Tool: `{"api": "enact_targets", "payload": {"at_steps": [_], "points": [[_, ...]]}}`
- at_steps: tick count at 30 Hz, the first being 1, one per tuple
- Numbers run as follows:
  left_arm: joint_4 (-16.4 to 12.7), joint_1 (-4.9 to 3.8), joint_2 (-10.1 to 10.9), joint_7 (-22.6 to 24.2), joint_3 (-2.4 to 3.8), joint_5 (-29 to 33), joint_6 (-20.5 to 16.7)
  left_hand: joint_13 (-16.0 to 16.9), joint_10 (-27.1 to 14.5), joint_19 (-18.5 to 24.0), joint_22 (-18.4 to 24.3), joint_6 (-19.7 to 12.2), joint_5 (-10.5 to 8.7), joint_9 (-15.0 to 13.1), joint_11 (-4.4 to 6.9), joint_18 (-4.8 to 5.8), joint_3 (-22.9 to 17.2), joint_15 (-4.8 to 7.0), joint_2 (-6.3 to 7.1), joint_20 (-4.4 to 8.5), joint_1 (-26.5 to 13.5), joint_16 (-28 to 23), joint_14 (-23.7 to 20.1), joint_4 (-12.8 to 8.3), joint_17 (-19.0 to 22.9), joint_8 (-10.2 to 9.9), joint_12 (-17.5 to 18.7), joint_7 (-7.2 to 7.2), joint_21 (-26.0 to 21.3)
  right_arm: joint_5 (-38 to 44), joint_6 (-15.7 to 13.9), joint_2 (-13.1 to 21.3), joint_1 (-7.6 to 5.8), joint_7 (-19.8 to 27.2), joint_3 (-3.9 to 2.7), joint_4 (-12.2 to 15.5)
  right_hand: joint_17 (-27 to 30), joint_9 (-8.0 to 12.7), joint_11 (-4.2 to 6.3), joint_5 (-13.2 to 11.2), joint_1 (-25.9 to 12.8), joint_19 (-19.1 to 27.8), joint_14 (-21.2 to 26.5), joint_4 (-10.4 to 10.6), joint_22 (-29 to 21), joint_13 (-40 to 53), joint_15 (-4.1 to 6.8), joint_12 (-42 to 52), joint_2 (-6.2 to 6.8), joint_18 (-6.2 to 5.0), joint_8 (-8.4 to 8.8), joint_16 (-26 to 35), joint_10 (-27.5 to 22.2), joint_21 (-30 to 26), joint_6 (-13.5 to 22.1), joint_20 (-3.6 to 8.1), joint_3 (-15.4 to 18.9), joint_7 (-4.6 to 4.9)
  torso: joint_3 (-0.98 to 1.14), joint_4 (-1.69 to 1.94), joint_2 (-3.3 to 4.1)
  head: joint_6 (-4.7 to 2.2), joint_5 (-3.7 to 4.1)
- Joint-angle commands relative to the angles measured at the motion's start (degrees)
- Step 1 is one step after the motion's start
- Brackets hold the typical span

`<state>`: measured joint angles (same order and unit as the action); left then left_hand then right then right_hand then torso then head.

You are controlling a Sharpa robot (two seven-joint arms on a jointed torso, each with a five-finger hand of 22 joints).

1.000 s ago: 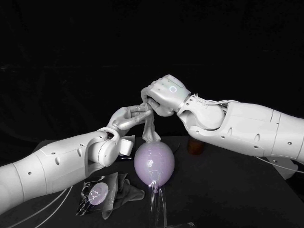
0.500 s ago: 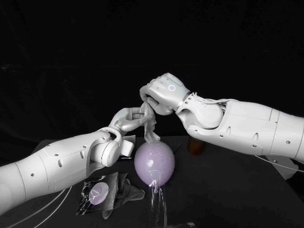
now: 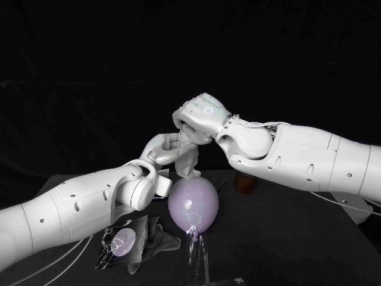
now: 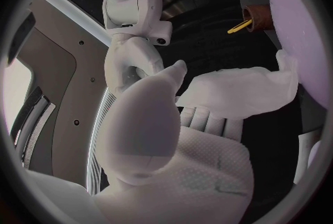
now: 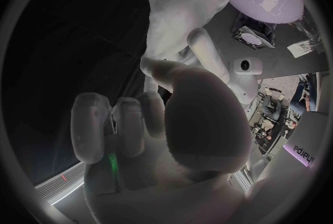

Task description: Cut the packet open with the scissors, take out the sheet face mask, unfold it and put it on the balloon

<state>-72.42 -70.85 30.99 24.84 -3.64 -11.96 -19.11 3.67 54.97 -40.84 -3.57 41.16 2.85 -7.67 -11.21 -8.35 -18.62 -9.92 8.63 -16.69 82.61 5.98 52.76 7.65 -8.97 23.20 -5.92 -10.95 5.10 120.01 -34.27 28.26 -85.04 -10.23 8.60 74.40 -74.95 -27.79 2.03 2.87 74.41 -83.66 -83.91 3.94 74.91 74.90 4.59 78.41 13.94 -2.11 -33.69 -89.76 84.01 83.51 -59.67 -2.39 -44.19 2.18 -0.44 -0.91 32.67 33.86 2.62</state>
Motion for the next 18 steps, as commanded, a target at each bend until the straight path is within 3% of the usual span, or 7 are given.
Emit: {"api": "enact_targets", "payload": {"at_steps": [1, 2, 9, 12, 16, 18], "points": [[-0.43, -0.11, 0.04, 2.32, 0.11, 0.00, -0.57, -0.10, -0.82, 0.60, 0.07, -1.13, -0.07, 0.20, -0.51, -0.62, 0.45, 0.04, 0.77, -0.01, 0.16, -0.05, 0.46, -0.08, 0.02, -0.54, 0.57, -1.83, -0.30, 0.55, 2.60, -0.33, -0.02, 0.56, 0.04, -0.32, -15.05, -0.04, -0.41, -0.10, -0.58, -2.53, -6.09, -0.30, 12.94, 8.81, -0.34, 0.07, -0.04, 0.50, -0.05, -0.24, 3.48, -0.38, -0.06, 0.08, 0.05, 0.24, -0.06, -0.01, 0.02, 0.01, 0.08], [-0.48, -0.11, 0.09, 2.34, 0.11, 0.08, -0.67, -0.06, -1.78, 0.86, 0.08, -2.56, -0.06, 0.49, -0.71, -0.58, 0.56, -0.05, 0.69, -0.01, 0.48, -0.14, 0.53, -0.36, 0.05, -1.28, 1.14, -3.02, -0.38, 0.55, 2.63, -0.41, -0.01, 0.57, 0.06, -0.37, -15.05, -0.04, -0.41, -0.10, -0.58, -2.53, -6.09, -0.30, 12.94, 8.81, -0.34, 0.07, -0.04, 0.50, -0.05, -0.24, 3.48, -0.38, -0.06, 0.08, 0.05, 0.24, -0.05, -0.03, 0.02, 0.03, 0.09], [-0.25, -0.11, 0.34, 2.16, 0.11, 1.16, -1.01, 0.00, -2.67, 0.78, 0.04, -4.15, -0.06, 0.41, -1.39, -0.58, -0.54, -0.34, -0.61, 0.00, 2.31, -0.22, 0.93, -1.57, 0.09, -0.93, 1.47, -4.62, -0.36, 0.55, 2.41, -0.55, 0.02, 0.36, 0.11, -0.51, -15.05, -0.04, -0.41, -0.10, -0.58, -2.53, -6.09, -0.30, 12.94, 8.81, -0.34, 0.07, -0.04, 0.50, -0.05, -0.24, 3.48, -0.38, -0.06, 0.08, 0.05, 0.24, 0.03, 0.03, -0.07, 0.04, 0.06], [-0.18, -0.11, 0.48, 2.03, 0.11, 1.44, -0.88, 0.12, -2.42, 0.08, -0.04, -3.95, -0.04, -0.27, -1.63, -0.66, -2.21, -0.38, -2.15, 0.01, 3.71, -0.16, 1.36, -2.35, 0.07, 0.84, 1.10, -5.18, -0.22, 0.57, 2.10, -0.57, 0.03, 0.23, 0.12, -0.54, -15.05, -0.04, -0.41, -0.10, -0.58, -2.50, -6.09, -0.34, 12.92, 8.76, -0.33, -0.02, -0.06, 0.49, -0.05, -0.24, 3.47, -0.44, -0.05, 0.08, 0.05, 0.23, 0.06, 0.02, -0.04, 0.03, 0.02], [-0.13, -0.11, 0.60, 1.95, 0.11, 1.61, -0.39, 0.11, -2.09, -0.22, -0.06, -3.31, -0.04, -0.85, -1.55, -0.73, -3.82, -0.33, -3.21, 0.02, 4.30, -0.25, 1.47, -2.67, 0.12, 2.41, 0.81, -5.13, -0.14, -0.09, 0.98, -0.56, 0.03, 0.43, 0.12, -0.60, -15.05, 0.04, -0.47, -0.11, -0.76, -2.02, -6.09, -0.39, 12.66, 8.50, -0.35, -0.54, 0.02, 0.29, 0.13, -0.24, 3.33, -1.28, 0.27, 0.06, 0.18, 0.32, 0.08, 0.00, -0.06, -0.06, 0.02], [-0.11, -0.11, 0.61, 1.95, 0.11, 1.66, -0.02, 0.11, -1.93, -0.17, -0.06, -3.03, -0.05, -1.00, -1.50, -0.73, -4.26, -0.30, -3.49, 0.02, 4.35, -0.29, 1.48, -2.66, 0.14, 2.82, 0.71, -5.09, -0.15, -0.67, 0.60, -0.57, 0.03, 0.78, 0.12, -0.66, -15.05, 0.70, -0.98, -0.16, -1.24, -1.58, -6.09, -0.43, 12.43, 7.22, -0.71, -3.05, 0.07, 0.12, 1.75, -0.24, 2.60, -2.02, 2.42, -0.05, 0.97, 0.94, 0.09, -0.03, -0.05, -0.05, -0.06]]}}
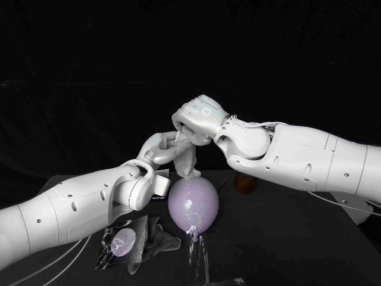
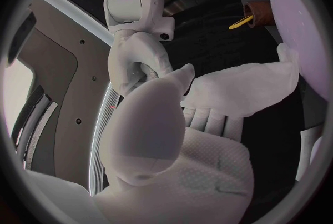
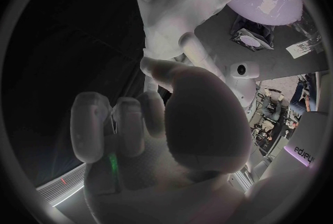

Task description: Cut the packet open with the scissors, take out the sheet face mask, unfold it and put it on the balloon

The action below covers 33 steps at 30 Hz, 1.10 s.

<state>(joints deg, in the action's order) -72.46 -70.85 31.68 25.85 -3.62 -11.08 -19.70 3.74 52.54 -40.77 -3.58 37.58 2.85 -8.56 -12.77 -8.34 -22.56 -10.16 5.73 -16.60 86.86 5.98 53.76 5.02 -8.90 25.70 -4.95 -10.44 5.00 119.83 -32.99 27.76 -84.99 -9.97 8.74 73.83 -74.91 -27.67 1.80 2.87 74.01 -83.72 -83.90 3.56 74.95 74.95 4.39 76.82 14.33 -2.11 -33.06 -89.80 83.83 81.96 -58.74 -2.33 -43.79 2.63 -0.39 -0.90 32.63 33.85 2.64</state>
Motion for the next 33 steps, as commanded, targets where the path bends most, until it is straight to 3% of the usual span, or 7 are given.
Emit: {"api": "enact_targets", "payload": {"at_steps": [1, 2, 7, 9, 11, 16, 33], "points": [[-0.08, -0.12, -0.09, 0.95, 0.09, 0.79, 0.72, 0.07, 0.83, -0.44, -0.07, 1.01, -0.04, -0.28, 0.17, -0.76, -0.95, -0.01, -1.02, -0.07, 0.27, -0.31, 0.51, -0.07, 0.09, 0.79, -0.42, -5.53, -0.01, -0.65, -0.78, -0.09, -0.03, 0.62, -0.01, -0.12, -15.09, 0.87, -0.97, -0.13, -0.88, -1.52, -6.10, -0.14, 12.39, 6.78, -0.74, -2.26, -0.63, 0.13, 1.82, -0.20, 2.53, -0.47, 2.11, -0.17, 1.24, 0.77, 0.03, -0.07, -0.01, -0.02, -0.13], [-0.09, -0.12, -0.10, 0.98, 0.09, 0.81, 0.98, 0.09, 1.91, -0.94, -0.12, 2.24, -0.04, -0.66, 0.56, -0.87, -2.32, 0.22, -1.08, -0.05, 0.61, -0.35, 0.67, -0.41, 0.12, 1.92, -0.86, -5.12, 0.12, -0.91, -0.90, -0.11, -0.03, 0.79, -0.01, -0.17, -15.09, 1.98, -1.87, -0.13, -1.41, -1.37, -6.10, 0.02, 12.32, 6.28, -1.46, -3.34, -0.74, 0.10, 4.42, -0.20, 2.18, -0.69, 4.80, -0.36, 2.70, 1.98, 0.03, -0.07, 0.00, -0.02, -0.12], [-0.14, -0.12, -0.23, 1.16, 0.09, 0.81, 2.25, -0.05, 5.38, -3.63, -0.42, 6.58, -0.05, -1.24, 1.87, -1.43, -7.03, 1.11, -1.16, 0.02, 0.61, -0.04, 1.92, -0.63, 0.06, 4.00, -1.46, -3.69, 0.85, -1.53, -0.97, -0.25, -0.03, 1.08, -0.01, -0.41, -15.09, 4.07, -2.57, -0.13, -1.59, -1.03, -6.10, -0.24, 12.15, 5.86, -2.11, -4.38, -0.30, -0.02, 9.54, -0.20, 1.84, -1.29, 9.35, -0.98, 5.59, 2.59, 0.02, -0.04, 0.01, -0.06, -0.12], [-0.17, -0.12, -0.28, 1.25, 0.09, 0.78, 2.90, 0.02, 8.18, -5.70, -0.65, 9.16, -0.15, -1.46, 2.74, -1.80, -9.47, 1.60, -1.59, 0.06, -0.13, 0.21, 2.77, -0.25, -0.02, 4.72, -1.91, -2.81, 1.47, -1.67, -0.92, -0.33, -0.03, 1.10, -0.01, -0.55, -14.87, 4.58, -2.50, -0.13, -1.69, -0.96, -6.00, -0.20, 12.12, 5.50, -2.11, -5.11, -0.11, -0.05, 10.84, 0.02, 1.64, -1.41, 10.62, -1.08, 6.32, 2.60, 0.02, 0.00, 0.00, -0.10, -0.04], [-0.18, -0.12, -0.33, 1.32, 0.09, 0.77, 3.43, -0.20, 9.02, -6.04, -0.63, 9.90, -0.13, -1.36, 3.07, -1.89, -11.12, 1.87, -1.20, 0.07, -0.95, 0.22, 3.17, -0.10, -0.01, 4.35, -1.30, -2.45, 1.65, -1.76, -0.90, -0.39, -0.03, 1.11, -0.01, -0.65, -14.69, 4.95, -2.42, -0.13, -1.83, -0.96, -5.92, -0.10, 12.11, 5.33, -2.07, -5.48, 0.09, -0.06, 11.76, 0.20, 1.54, -1.43, 11.50, -1.14, 6.96, 2.63, 0.01, -0.01, -0.02, -0.03, -0.04], [-0.29, -0.12, -0.50, 1.49, 0.09, 0.77, 4.74, -0.16, 10.53, -6.56, -0.60, 10.67, -0.03, -1.43, 3.34, -1.98, -13.20, 2.13, -3.08, 0.10, -3.03, 0.51, 4.20, 1.89, -0.13, 4.03, -0.75, -2.07, 1.90, -1.95, -0.69, -0.59, -0.03, 1.16, -0.01, -0.91, -14.44, 5.24, -2.37, -0.12, -2.19, -0.91, -5.81, 0.19, 12.08, 5.17, -2.01, -5.83, 0.34, -0.09, 12.47, 0.45, 1.44, -1.53, 11.74, -1.19, 7.94, 2.62, 0.00, -0.01, 0.01, -0.06, -0.08], [-1.01, -0.13, -0.72, 0.59, 0.09, -1.43, 8.52, -0.16, 11.09, -6.69, -0.50, 10.70, -0.06, -1.51, 3.46, -1.98, -14.74, 2.17, -3.43, 0.11, -3.93, 0.26, 4.22, 2.46, -0.05, 3.59, 0.17, -1.78, 1.91, -1.95, -3.60, -0.72, -0.03, -1.38, -0.01, -1.16, -15.08, 5.64, -2.50, -0.11, -2.44, -1.89, -6.09, 1.60, 12.59, 5.81, -2.05, -4.72, -0.57, 0.26, 13.51, -0.18, 1.97, 0.06, 9.31, -1.22, 10.81, 2.61, 0.00, 0.01, 0.02, -0.19, -0.14]]}}
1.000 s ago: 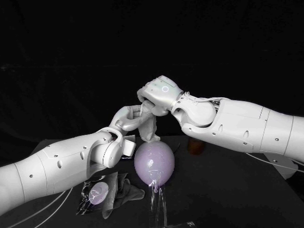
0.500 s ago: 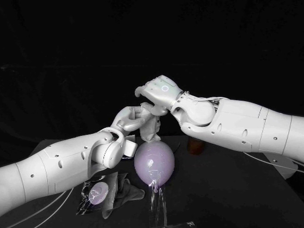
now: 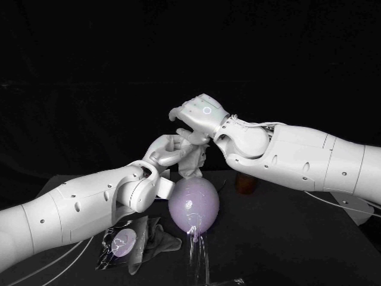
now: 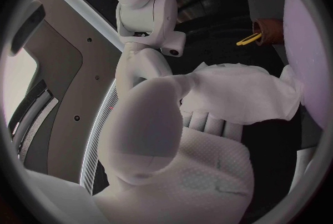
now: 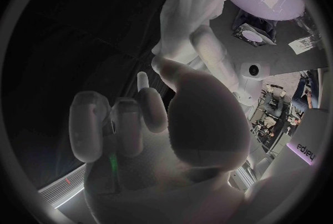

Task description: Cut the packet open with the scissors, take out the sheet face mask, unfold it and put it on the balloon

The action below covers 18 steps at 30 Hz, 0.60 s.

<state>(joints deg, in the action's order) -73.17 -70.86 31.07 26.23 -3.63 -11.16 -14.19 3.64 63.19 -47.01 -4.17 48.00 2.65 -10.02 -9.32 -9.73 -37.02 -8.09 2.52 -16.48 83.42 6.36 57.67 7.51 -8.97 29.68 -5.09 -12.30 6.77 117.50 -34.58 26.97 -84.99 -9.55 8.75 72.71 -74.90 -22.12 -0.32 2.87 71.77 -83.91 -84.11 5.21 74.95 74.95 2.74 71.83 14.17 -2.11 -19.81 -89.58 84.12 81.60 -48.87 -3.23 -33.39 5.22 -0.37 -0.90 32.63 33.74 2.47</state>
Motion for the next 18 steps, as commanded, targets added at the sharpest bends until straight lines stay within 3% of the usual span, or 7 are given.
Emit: {"api": "enact_targets", "payload": {"at_steps": [1, 8, 14, 16, 18], "points": [[-0.33, -0.12, -0.10, 0.17, 0.09, -1.44, 3.16, -0.06, 0.48, -0.46, 0.10, 0.29, 0.14, -0.06, 0.03, -0.58, -0.30, 0.11, -0.13, 0.00, -0.55, -0.14, 0.29, -0.03, 0.02, -0.41, 0.36, 0.12, 0.13, 0.39, -2.38, 0.18, -0.03, -2.09, -0.03, 0.02, -15.10, 0.11, -0.40, -0.10, -0.12, -1.72, -5.89, -0.03, 12.60, 5.81, -0.40, 0.26, -0.55, 0.26, 0.27, -0.42, 1.69, 0.46, -0.69, -0.32, 0.44, 0.03, -0.02, 0.01, 0.02, -0.09, 0.02], [-0.37, -0.12, 0.20, 0.07, 0.09, -0.58, 3.43, -0.06, 0.56, -1.25, -0.05, 0.22, 0.15, -0.14, 0.07, -0.80, -0.59, 0.26, 0.43, 0.17, -0.64, 0.01, 0.77, -0.43, -0.06, -0.57, 0.81, 0.11, 0.57, -1.25, -7.78, 2.15, -0.04, -3.71, -0.09, 1.56, -15.10, 0.11, -0.50, -0.10, 0.36, -2.20, -5.89, 0.39, 12.85, 6.14, -0.46, 0.85, -1.66, 0.45, 0.31, -0.42, 1.95, 1.26, -2.24, -0.32, 0.69, 0.11, -0.01, -0.03, 0.03, -0.17, -0.15], [-0.46, -0.12, 0.51, 0.06, 0.08, 1.30, 3.66, -0.08, -0.02, -2.81, -0.29, -0.32, 0.14, -0.13, -0.32, -0.86, 0.31, 0.20, 3.67, 0.61, -0.56, 0.11, 1.25, -2.45, -0.20, -1.22, 1.51, -0.52, 1.46, -12.11, -12.47, 5.34, -0.19, -1.07, -0.24, 3.69, -15.10, 0.06, -0.67, -0.09, 1.56, -2.60, -5.89, 0.30, 13.05, 6.56, -0.45, 1.59, -3.17, 0.59, 0.21, -0.42, 2.19, 1.92, -4.11, -0.28, 0.01, 0.48, -0.02, -0.06, -0.03, -0.30, -0.38], [-0.51, -0.12, 0.65, 0.05, 0.08, 1.92, 3.88, -0.09, -0.35, -2.88, -0.23, -0.62, 0.14, -0.02, -0.51, -0.81, 1.15, 0.12, 5.28, 0.57, -1.22, 0.13, 1.35, -2.73, -0.25, -1.63, 1.58, -0.72, 1.46, -17.75, -13.19, 6.81, -0.36, 0.91, -0.28, 4.43, -15.10, 0.09, -0.91, -0.08, 1.70, -2.66, -5.89, 0.24, 13.08, 6.59, -0.59, 1.62, -3.21, 0.62, 0.29, -0.42, 2.18, 2.03, -4.46, -0.30, 0.00, 0.82, -0.01, -0.11, -0.04, -0.32, -0.47], [-0.54, -0.12, 0.77, 0.03, 0.08, 2.36, 4.09, -0.06, -0.38, -2.90, -0.17, -0.68, 0.15, 0.03, -0.50, -0.80, 1.41, 0.12, 5.80, 0.54, -1.50, 0.15, 1.44, -2.82, -0.29, -1.85, 1.53, -0.68, 1.44, -22.03, -13.44, 7.90, -0.54, 2.43, -0.30, 4.92, -15.10, 0.12, -1.07, -0.10, 1.60, -2.66, -5.89, 0.32, 13.08, 6.68, -0.70, 1.76, -3.10, 0.62, 0.37, -0.42, 2.19, 2.02, -4.72, -0.34, 0.14, 1.00, -0.01, -0.13, -0.05, -0.32, -0.44]]}}
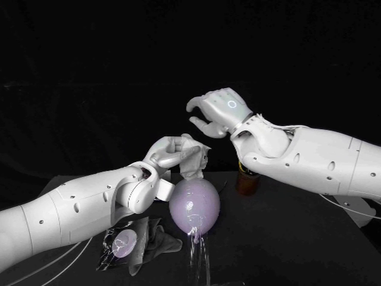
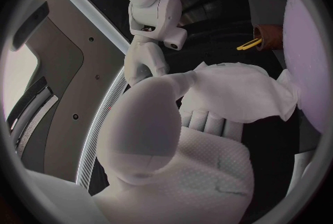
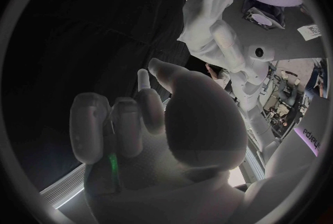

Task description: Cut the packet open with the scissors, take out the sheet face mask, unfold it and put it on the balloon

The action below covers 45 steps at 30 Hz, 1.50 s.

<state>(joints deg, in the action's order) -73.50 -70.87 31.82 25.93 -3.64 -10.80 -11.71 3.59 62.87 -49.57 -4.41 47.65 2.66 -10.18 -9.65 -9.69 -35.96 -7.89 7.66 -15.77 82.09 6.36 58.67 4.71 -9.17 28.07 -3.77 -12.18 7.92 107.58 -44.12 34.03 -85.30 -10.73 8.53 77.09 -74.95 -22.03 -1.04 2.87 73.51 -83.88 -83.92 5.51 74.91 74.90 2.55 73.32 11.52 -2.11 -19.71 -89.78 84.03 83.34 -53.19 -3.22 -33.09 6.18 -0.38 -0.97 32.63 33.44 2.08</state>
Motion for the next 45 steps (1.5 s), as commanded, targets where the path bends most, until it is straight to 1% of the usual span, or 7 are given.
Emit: {"api": "enact_targets", "payload": {"at_steps": [1, 8, 12, 18, 25, 30, 45], "points": [[-0.23, -0.11, 0.11, 0.31, 0.09, 2.32, 1.76, -0.02, -0.12, -0.34, 0.11, -0.50, 0.13, 0.26, -0.24, -0.85, 0.70, -0.09, 1.29, -0.20, -0.59, 0.16, 0.48, 0.02, -0.11, -0.45, 0.21, -0.90, 0.27, -14.40, -4.04, 1.49, -0.32, 4.35, -0.08, 0.87, -15.05, 0.05, -0.41, -0.09, -0.14, -2.69, -6.08, 0.02, 13.12, 6.74, -0.54, 0.28, -0.41, 0.61, 0.33, -0.22, 2.27, 0.27, -0.46, -0.37, -0.13, 0.15, 0.00, -0.07, -0.05, -0.04, -0.04], [-0.28, -0.11, 0.55, 0.07, 0.09, 3.50, 2.30, 0.04, -0.74, -0.22, 0.46, -1.28, 0.13, 0.76, -0.65, -0.83, 3.22, -0.33, 4.53, -0.45, -3.94, -0.02, 0.43, 1.05, -0.23, -2.08, 0.17, -1.40, -0.13, -23.46, -4.20, 5.13, -0.58, 7.37, -0.07, 3.32, -15.05, 0.13, -0.73, -0.09, 0.10, -2.60, -6.08, -0.14, 13.06, 6.77, -0.80, 0.22, -0.15, 0.58, 0.57, -0.22, 2.16, 0.10, -1.12, -0.55, 0.06, 0.49, 0.07, -0.03, 0.03, -0.11, -0.15], [-0.33, -0.11, 0.65, 0.03, 0.09, 4.57, 2.42, 0.12, -0.90, -0.19, 0.56, -1.11, 0.14, 0.93, -0.77, -0.84, 5.66, -0.49, 4.61, -0.52, -8.00, -0.16, 0.35, 4.02, -0.30, -2.75, 0.05, -1.55, -0.37, -27.08, -3.80, 6.80, -0.52, 8.46, 0.01, 4.63, -15.05, 0.14, -0.73, -0.08, 0.26, -2.62, -6.08, -0.23, 13.07, 6.78, -0.84, 0.19, -0.10, 0.59, 0.61, -0.22, 2.11, 0.14, -1.60, -0.63, 0.13, 0.44, 0.05, 0.06, 0.05, -0.13, -0.12], [-0.38, -0.11, 0.80, 0.00, 0.09, 5.98, 2.49, 0.19, -0.99, -0.12, 0.60, -0.45, 0.14, 1.12, -0.89, -0.82, 8.51, -0.52, 0.19, -0.58, -15.19, -0.44, 0.25, 11.75, -0.43, -3.77, -0.05, -1.62, -0.79, -32.06, -3.66, 9.08, 0.28, 11.21, 0.17, 6.47, -15.05, 0.14, -0.63, -0.08, 0.45, -2.68, -6.08, -0.26, 13.10, 6.89, -0.78, 0.36, -0.33, 0.61, 0.61, -0.22, 2.11, 0.24, -2.22, -0.70, 0.09, 0.31, 0.03, 0.01, 0.00, -0.03, -0.56], [-0.49, -0.11, 1.09, -0.03, 0.08, 7.48, 2.56, 0.25, -0.69, -0.22, 0.56, 0.50, 0.13, 1.17, -0.76, -0.83, 10.05, -0.51, -8.52, -0.59, -23.65, -0.88, 0.17, 12.29, -0.55, -4.99, -0.21, -1.49, -1.15, -35.76, -4.43, 11.05, 1.73, 14.30, 0.28, 8.81, -15.05, 0.10, -0.32, -0.07, 0.64, -2.90, -6.08, -0.21, 13.22, 7.54, -0.51, 1.56, -0.97, 0.69, 0.59, -0.22, 2.38, 0.65, -3.37, -0.76, 0.05, -0.09, 0.10, 0.00, 0.01, 0.14, -0.87], [-0.60, -0.12, 1.26, 0.03, 0.08, 8.63, 2.60, 0.29, -0.07, -0.16, 0.57, 1.21, 0.18, 1.08, -0.55, -0.81, 9.20, -0.45, -12.48, -0.61, -25.41, -1.17, -0.04, 12.33, -0.48, -5.21, -0.36, -1.22, -1.31, -36.49, -4.73, 12.23, 2.82, 15.44, 0.39, 10.76, -15.05, 0.08, -0.17, -0.06, 0.76, -2.94, -6.08, -0.27, 13.24, 7.80, -0.38, 2.02, -1.19, 0.70, 0.59, -0.22, 2.49, 0.72, -3.81, -0.75, 0.05, -0.27, 0.05, 0.02, 0.03, 0.26, -0.90], [-0.73, -0.12, 1.34, 0.36, 0.07, 9.94, 2.54, 0.22, 0.68, 0.29, 0.55, 2.18, 0.16, 0.96, -0.23, -0.79, 4.26, -0.41, -16.42, -0.68, -27.12, -1.75, -0.17, 12.18, -0.22, -6.20, -0.19, -0.91, -1.71, -35.58, -4.72, 13.99, 4.93, 15.89, 0.65, 14.63, -15.05, 0.09, -0.06, -0.07, 0.94, -2.91, -6.08, -0.55, 13.22, 7.88, -0.25, 2.12, -0.94, 0.68, 0.70, -0.22, 2.49, 0.66, -4.10, -0.71, 0.25, -0.37, 0.02, 0.03, 0.01, 0.34, -1.06]]}}
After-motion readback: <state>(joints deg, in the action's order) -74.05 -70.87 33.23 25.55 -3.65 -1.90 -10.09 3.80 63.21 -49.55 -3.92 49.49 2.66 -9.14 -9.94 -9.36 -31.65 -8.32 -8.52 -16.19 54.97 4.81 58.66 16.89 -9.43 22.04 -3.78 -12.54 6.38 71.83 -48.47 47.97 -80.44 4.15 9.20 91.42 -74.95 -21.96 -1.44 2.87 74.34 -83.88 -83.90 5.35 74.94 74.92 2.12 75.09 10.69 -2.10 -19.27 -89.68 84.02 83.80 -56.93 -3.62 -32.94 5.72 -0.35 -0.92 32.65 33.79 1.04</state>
